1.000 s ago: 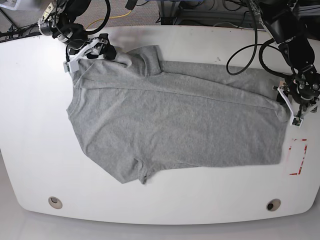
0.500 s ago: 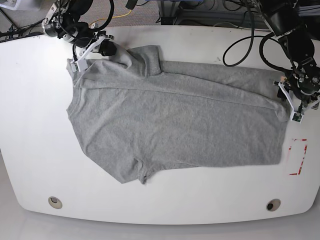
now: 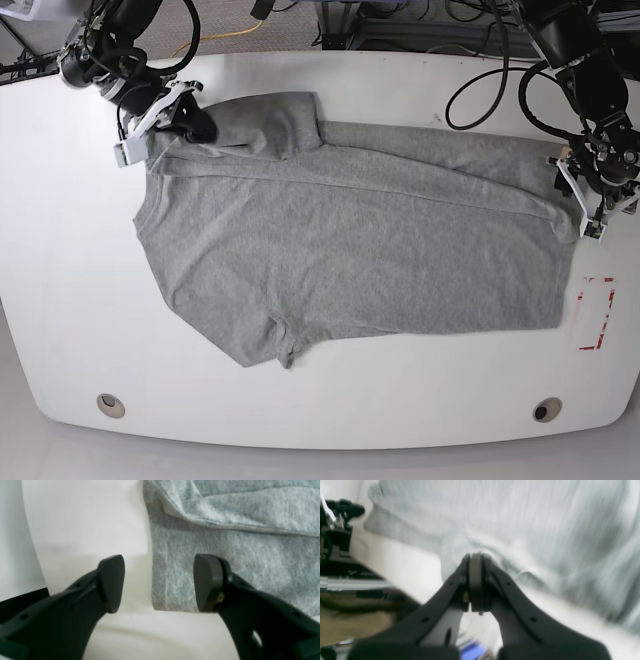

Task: Fold the T-shirt properly
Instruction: 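Move the right gripper along the shirt's side and pinch the fabric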

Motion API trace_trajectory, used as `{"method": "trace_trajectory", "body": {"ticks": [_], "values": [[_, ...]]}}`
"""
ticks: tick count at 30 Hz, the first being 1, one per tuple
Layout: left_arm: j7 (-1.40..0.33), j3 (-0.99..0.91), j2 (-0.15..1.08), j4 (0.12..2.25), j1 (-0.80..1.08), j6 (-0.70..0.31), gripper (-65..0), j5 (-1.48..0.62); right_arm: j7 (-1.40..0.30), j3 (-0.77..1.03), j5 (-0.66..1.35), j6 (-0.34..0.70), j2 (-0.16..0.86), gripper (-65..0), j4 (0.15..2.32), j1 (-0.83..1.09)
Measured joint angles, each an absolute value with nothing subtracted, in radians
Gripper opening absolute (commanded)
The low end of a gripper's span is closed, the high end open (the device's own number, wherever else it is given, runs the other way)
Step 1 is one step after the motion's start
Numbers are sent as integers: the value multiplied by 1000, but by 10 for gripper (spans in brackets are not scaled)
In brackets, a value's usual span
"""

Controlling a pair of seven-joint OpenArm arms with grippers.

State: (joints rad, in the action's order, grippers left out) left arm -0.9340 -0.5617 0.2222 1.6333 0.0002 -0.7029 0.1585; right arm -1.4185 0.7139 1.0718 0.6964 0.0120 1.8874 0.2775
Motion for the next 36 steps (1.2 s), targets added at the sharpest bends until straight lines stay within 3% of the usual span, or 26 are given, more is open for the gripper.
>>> {"method": "trace_trajectory", "body": {"ticks": [18, 28, 36], "values": [[-929, -556, 219, 1632, 23, -704, -260, 160, -1418, 641, 1025, 697, 189, -650, 1538, -84], [-930, -554, 217, 1631, 40, -704, -260, 157, -1356, 483, 1025, 696, 207, -650, 1414, -185], [-928, -558, 217, 1631, 39, -704, -260, 157, -1282, 458, 1026, 696, 282, -650, 1308, -216]]}}
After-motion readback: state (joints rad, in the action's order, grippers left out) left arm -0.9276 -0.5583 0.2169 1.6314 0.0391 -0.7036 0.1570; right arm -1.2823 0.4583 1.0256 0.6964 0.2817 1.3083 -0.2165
